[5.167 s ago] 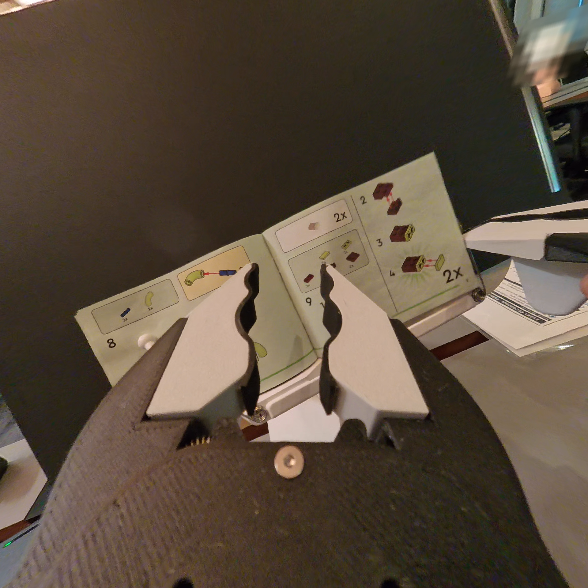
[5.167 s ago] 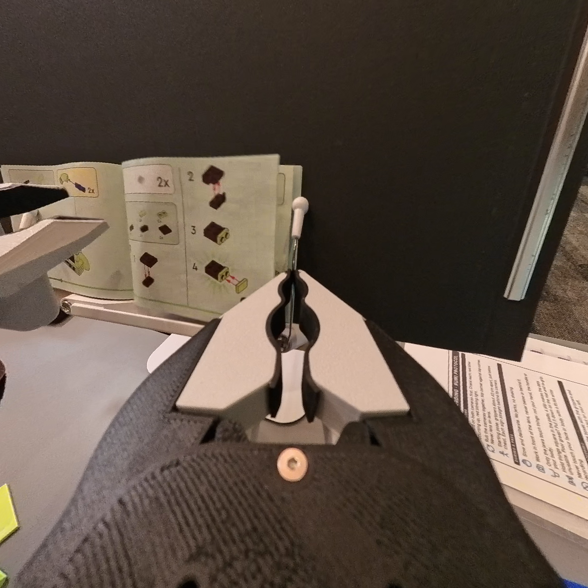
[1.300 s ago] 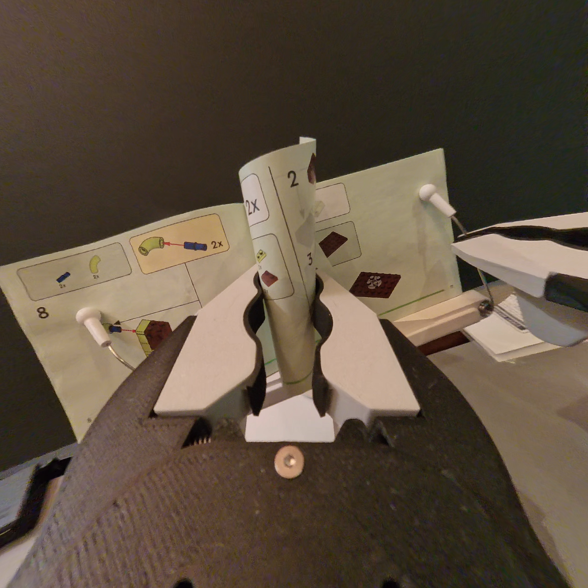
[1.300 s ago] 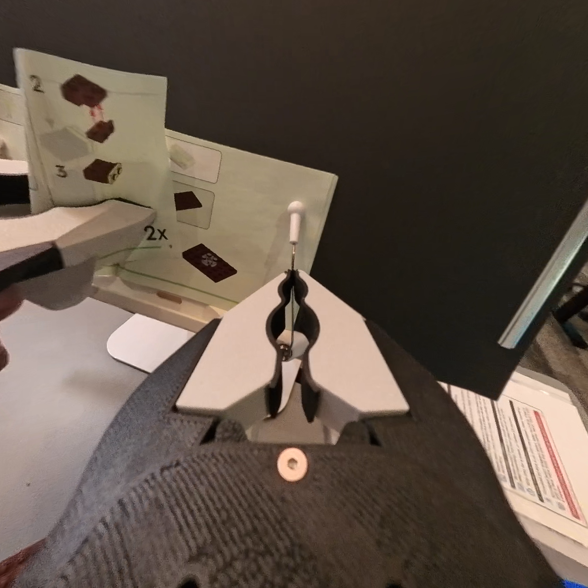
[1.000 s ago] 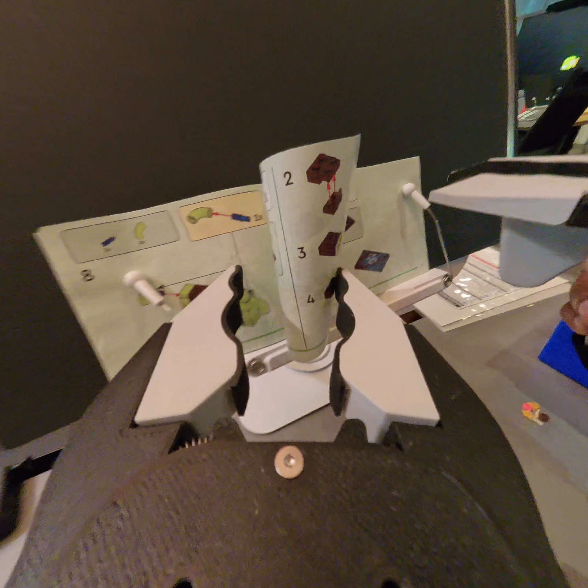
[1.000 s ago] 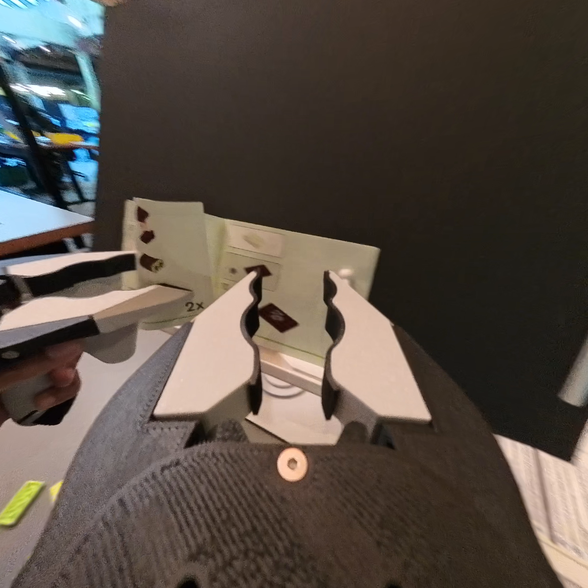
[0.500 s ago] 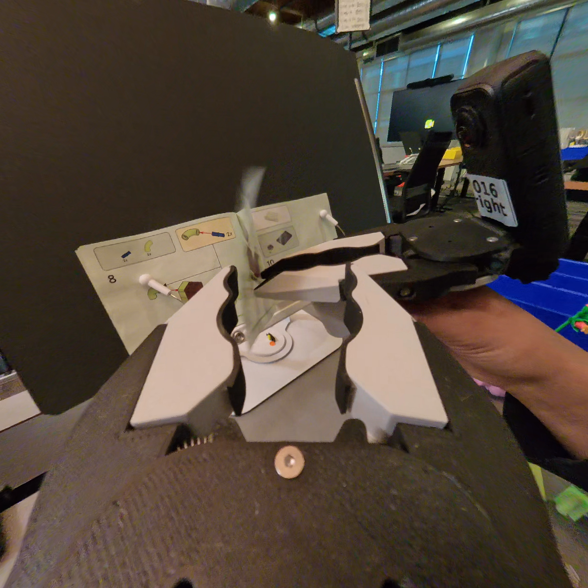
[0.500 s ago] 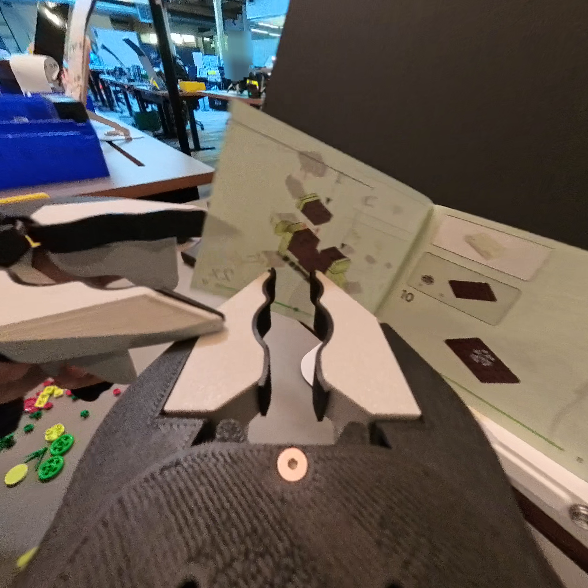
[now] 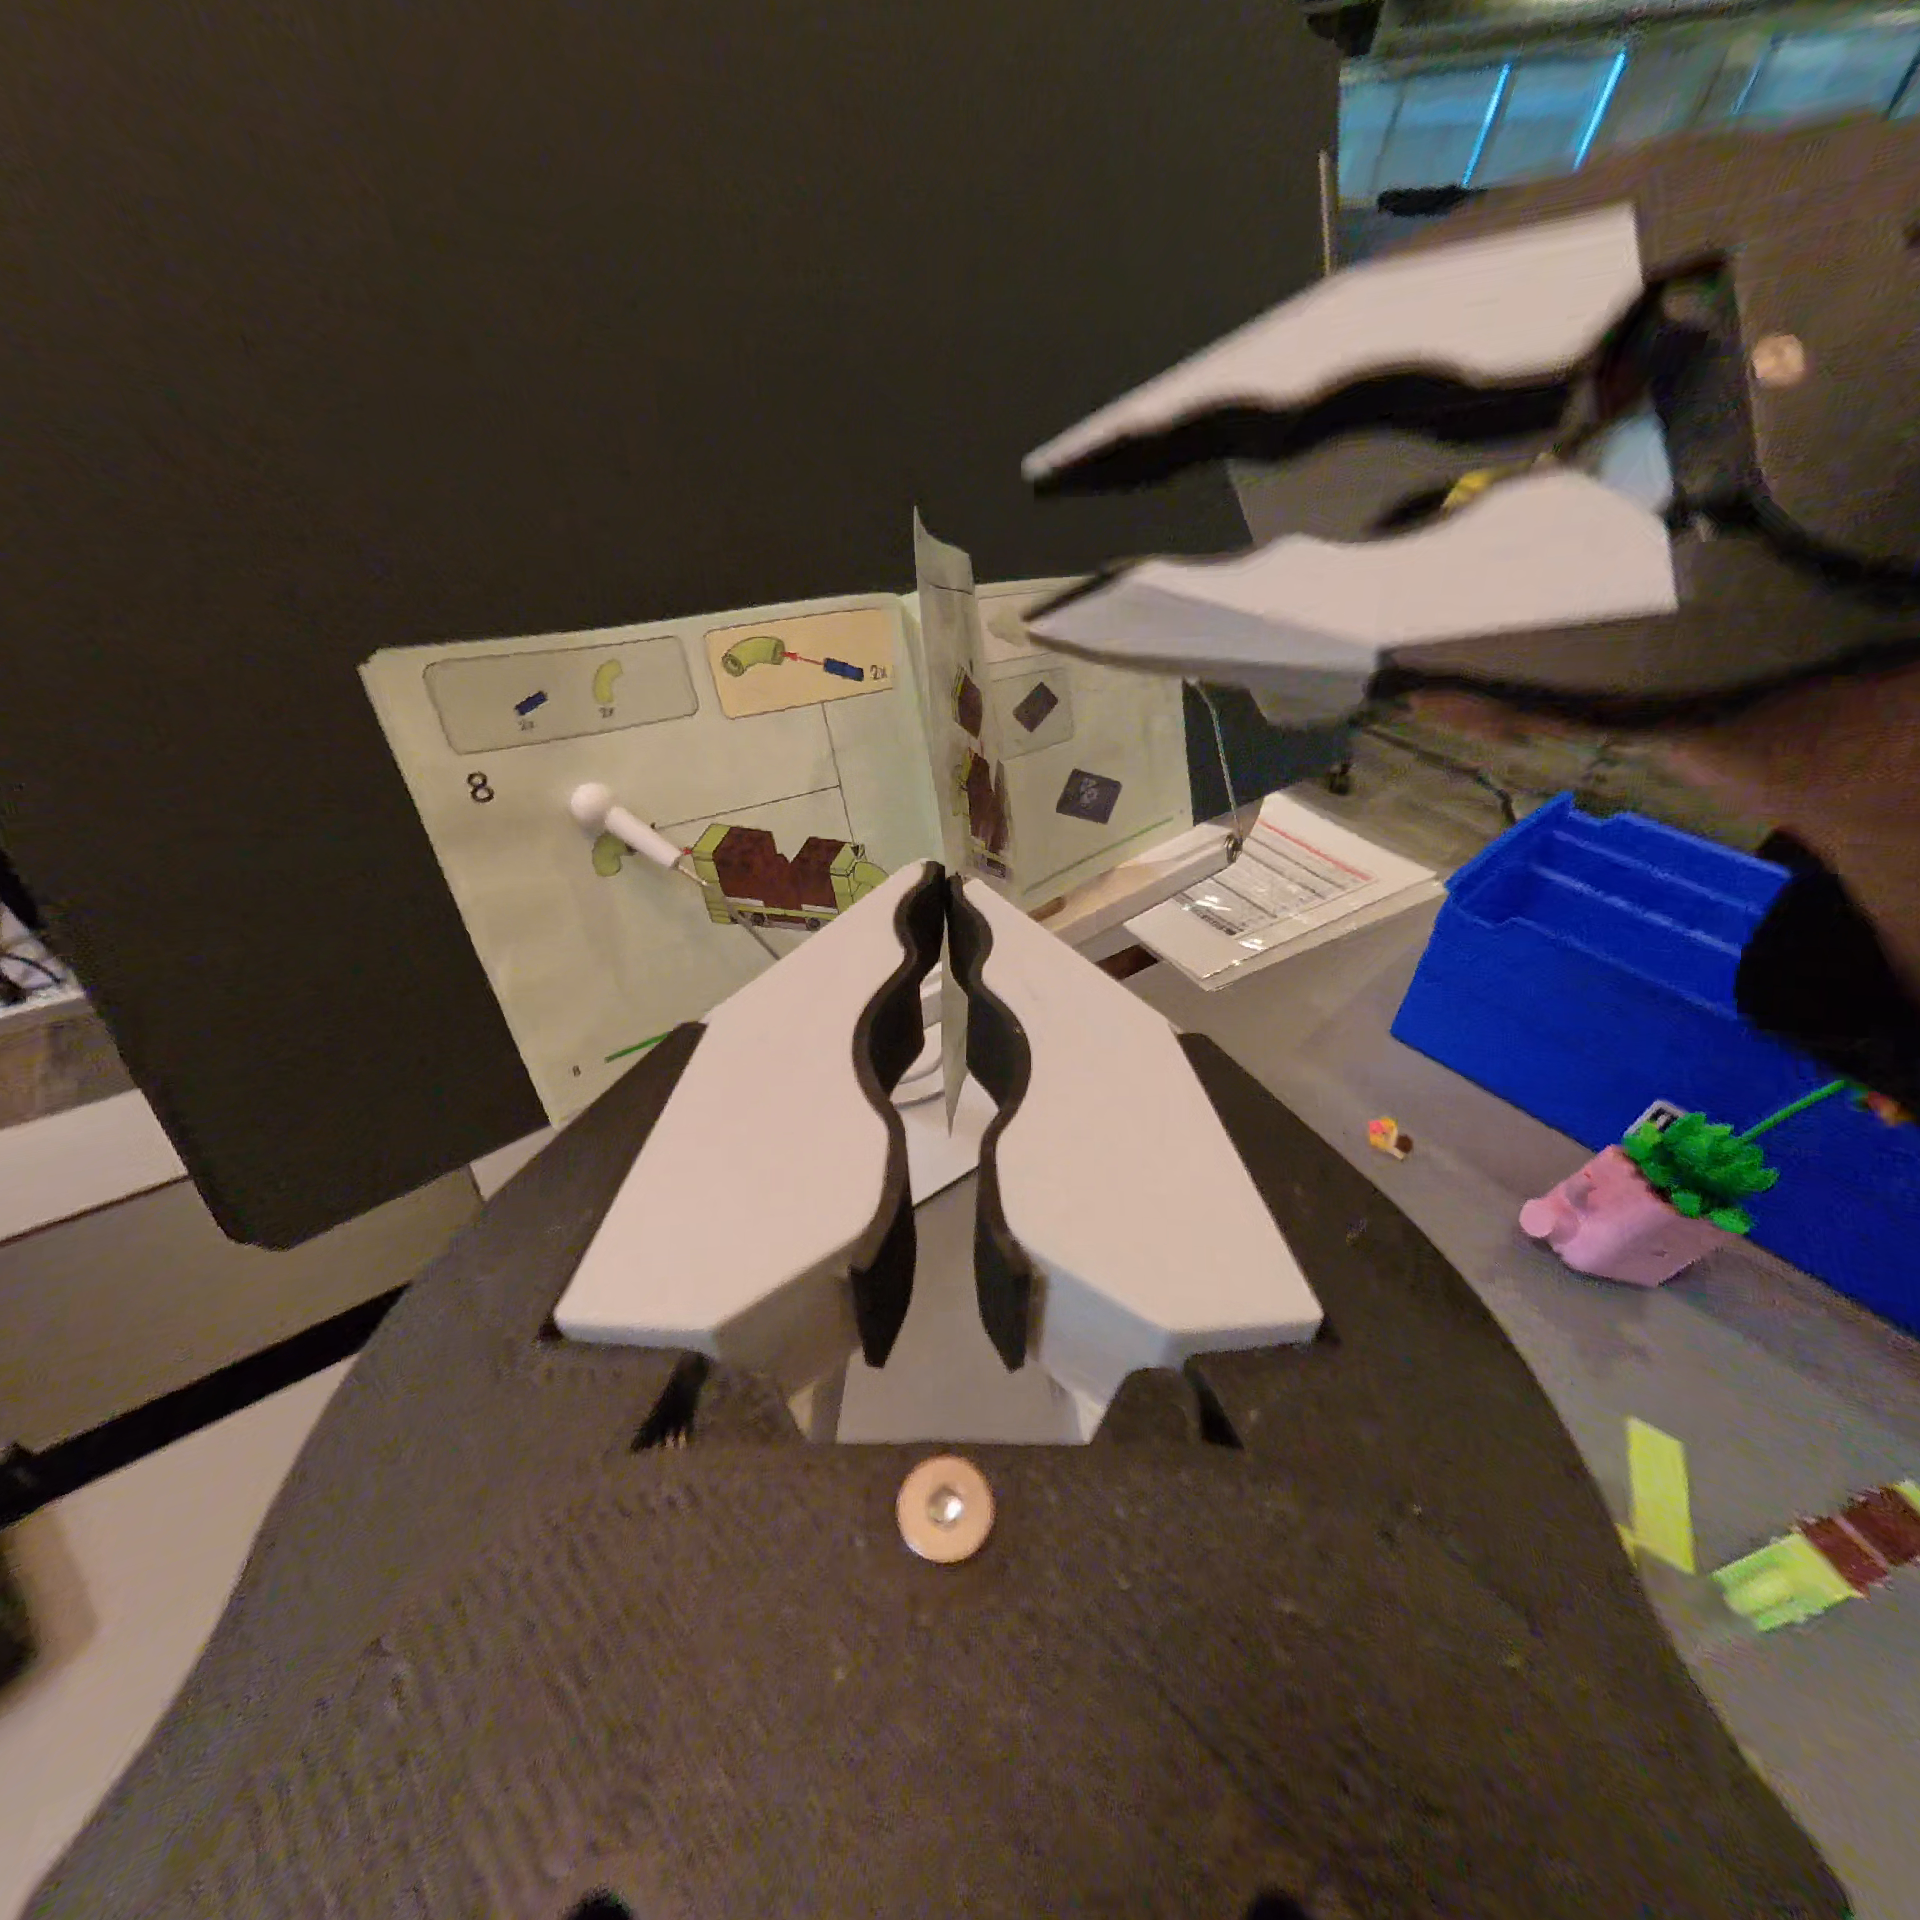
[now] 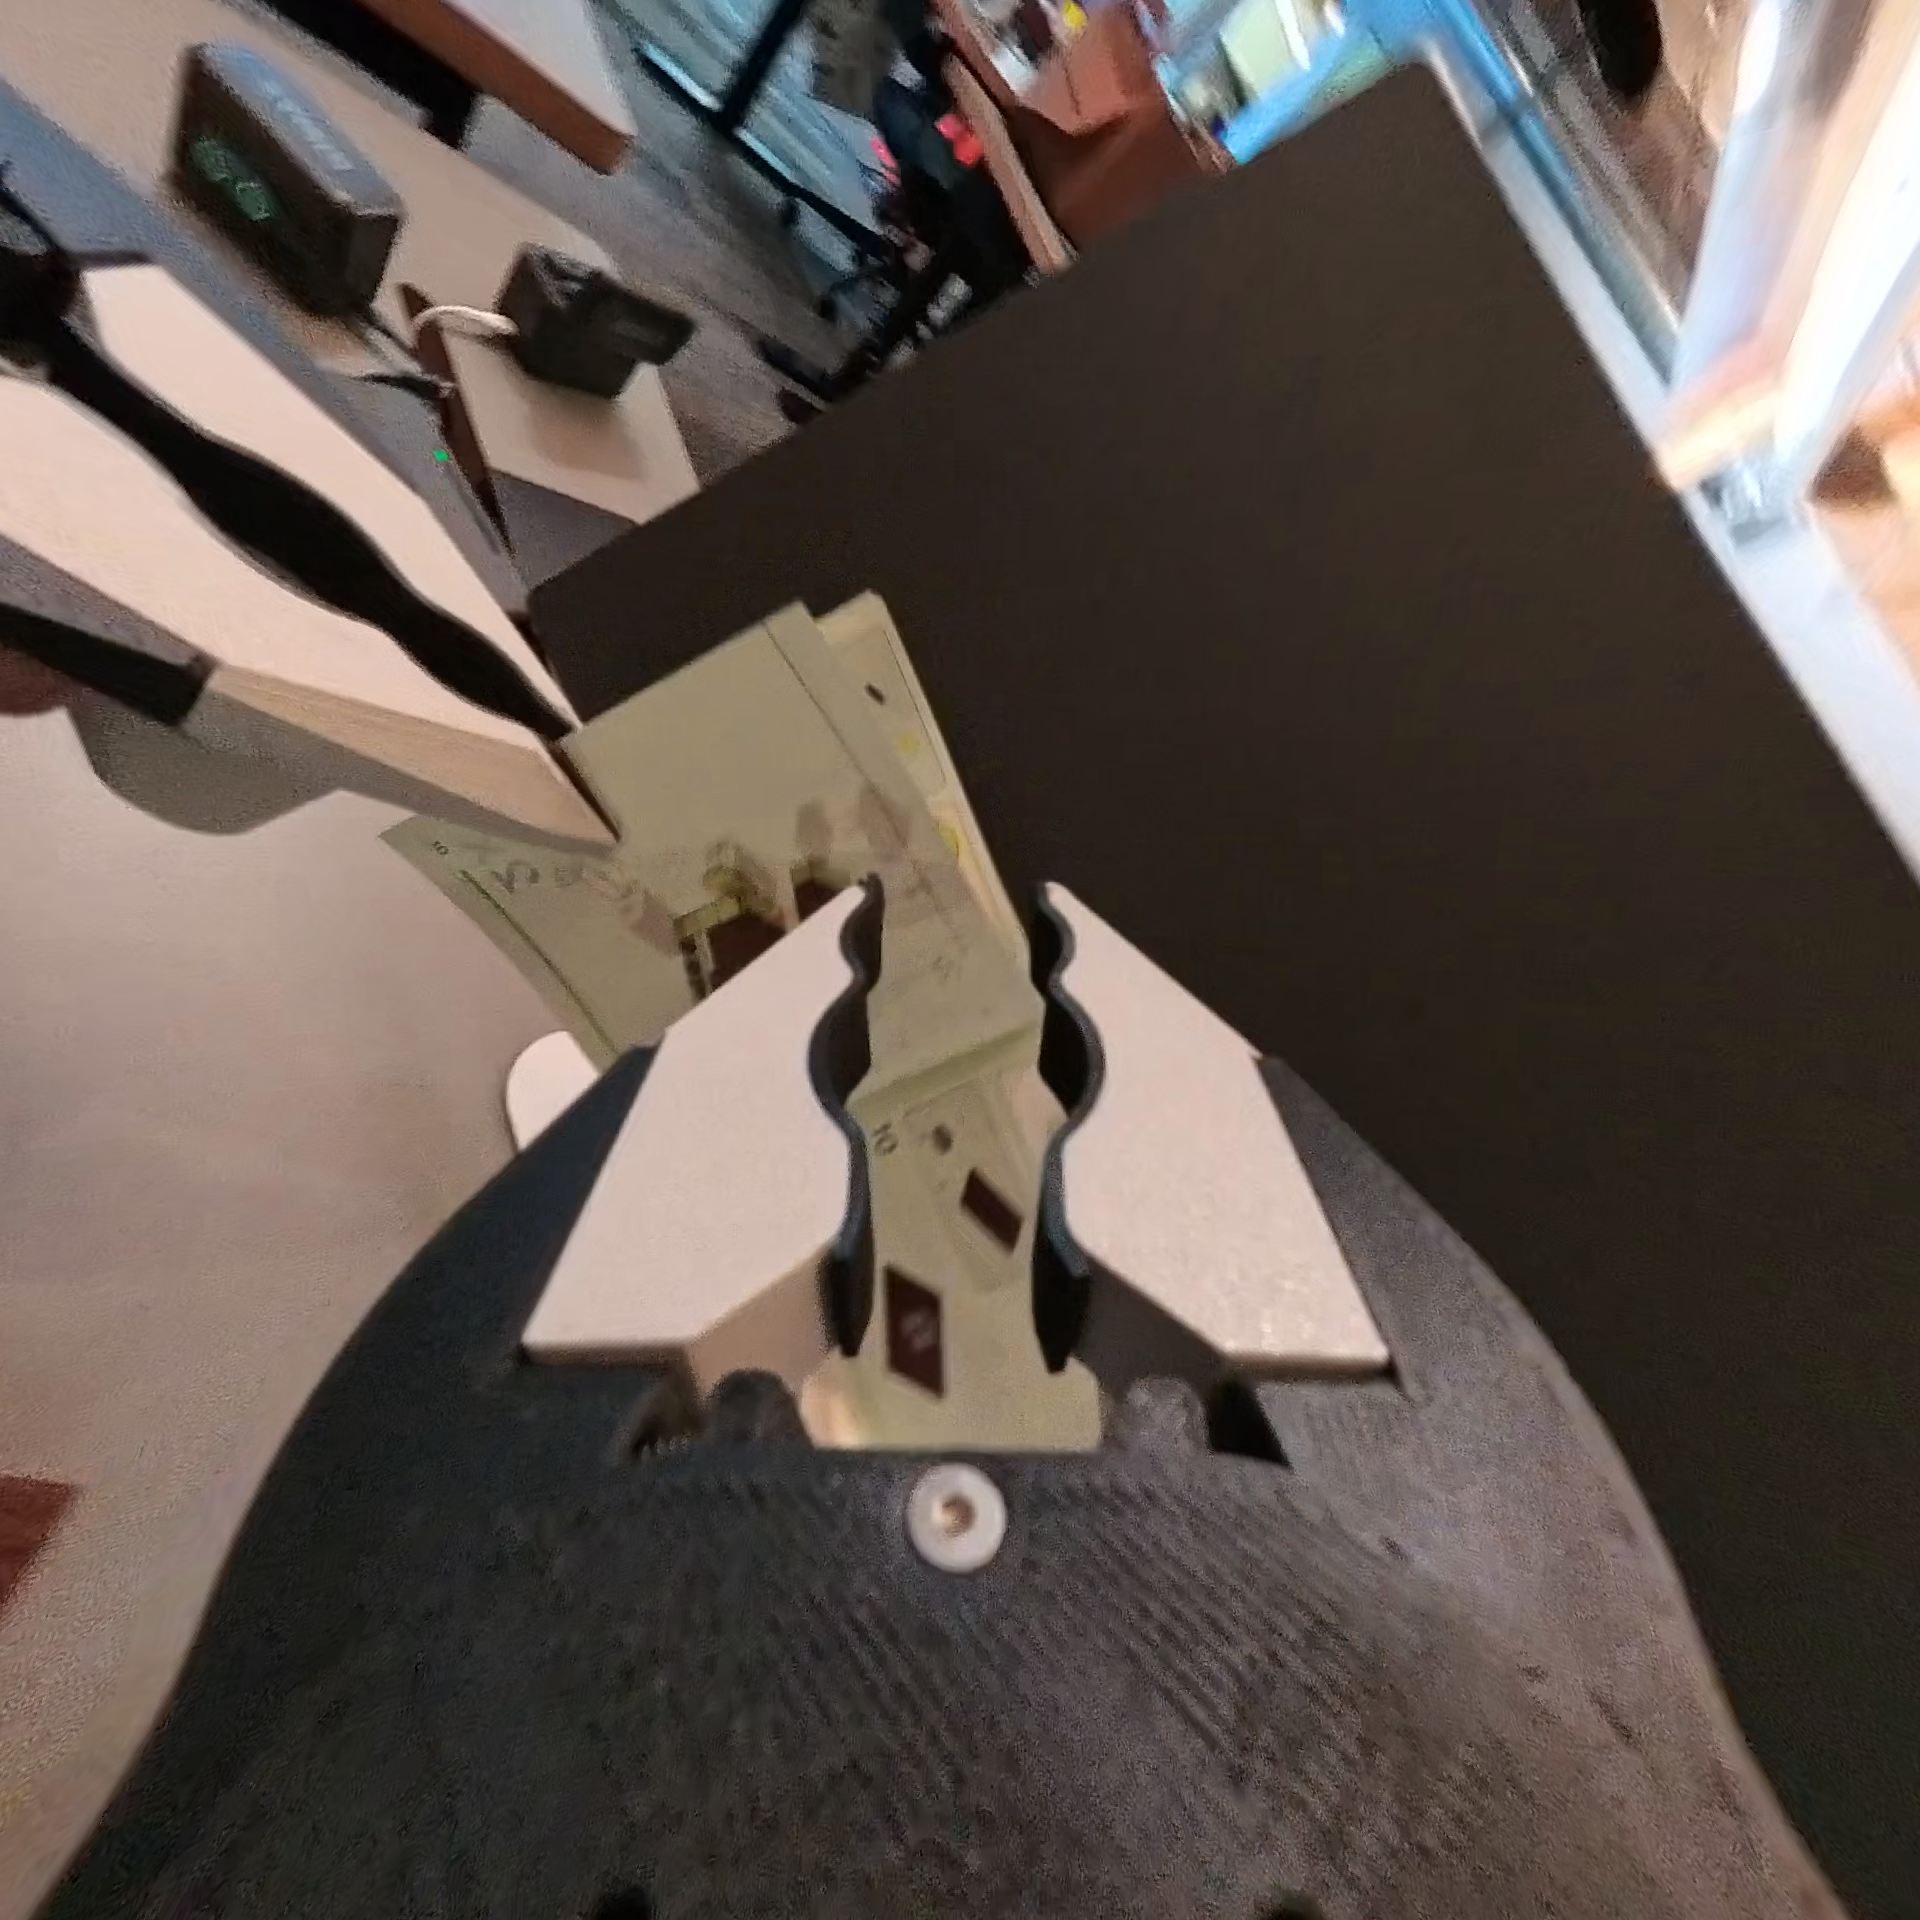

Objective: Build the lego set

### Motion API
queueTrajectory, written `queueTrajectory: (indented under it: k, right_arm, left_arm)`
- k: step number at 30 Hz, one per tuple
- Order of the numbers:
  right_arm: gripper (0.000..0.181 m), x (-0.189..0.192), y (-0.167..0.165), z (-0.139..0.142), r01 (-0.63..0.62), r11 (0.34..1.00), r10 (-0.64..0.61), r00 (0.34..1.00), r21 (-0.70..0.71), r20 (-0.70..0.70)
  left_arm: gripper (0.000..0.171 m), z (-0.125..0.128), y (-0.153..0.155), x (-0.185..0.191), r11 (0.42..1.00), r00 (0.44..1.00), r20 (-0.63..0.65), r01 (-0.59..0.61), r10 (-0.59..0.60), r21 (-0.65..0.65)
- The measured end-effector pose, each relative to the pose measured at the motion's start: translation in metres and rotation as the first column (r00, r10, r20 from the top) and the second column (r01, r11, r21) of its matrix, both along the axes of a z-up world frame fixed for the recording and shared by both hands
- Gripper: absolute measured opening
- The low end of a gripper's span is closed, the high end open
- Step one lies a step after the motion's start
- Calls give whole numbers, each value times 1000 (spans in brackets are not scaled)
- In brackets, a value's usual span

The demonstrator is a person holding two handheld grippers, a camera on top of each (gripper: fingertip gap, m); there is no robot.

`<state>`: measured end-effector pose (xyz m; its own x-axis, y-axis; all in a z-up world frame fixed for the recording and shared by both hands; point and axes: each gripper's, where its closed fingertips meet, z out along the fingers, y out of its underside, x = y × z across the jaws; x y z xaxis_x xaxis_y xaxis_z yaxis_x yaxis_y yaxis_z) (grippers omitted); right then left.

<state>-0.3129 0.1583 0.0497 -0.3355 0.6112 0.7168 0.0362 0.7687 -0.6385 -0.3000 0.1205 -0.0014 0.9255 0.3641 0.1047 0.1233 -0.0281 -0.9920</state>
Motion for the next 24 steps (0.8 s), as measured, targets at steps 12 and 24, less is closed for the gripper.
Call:
queueTrajectory:
  k: [12, 24]
  right_arm:
    - [0, -22, -3, -25, -229, 972, 226, 865, -48, 449]
    - [0, -33, 1, -26, -168, 980, 195, 910, -104, 366]
  left_arm:
    - [36, 0, -13, -36, 973, 959, -218, -205, 180, -101]
    - [12, -27, 13, -73, 952, 962, 41, -259, 269, -163]
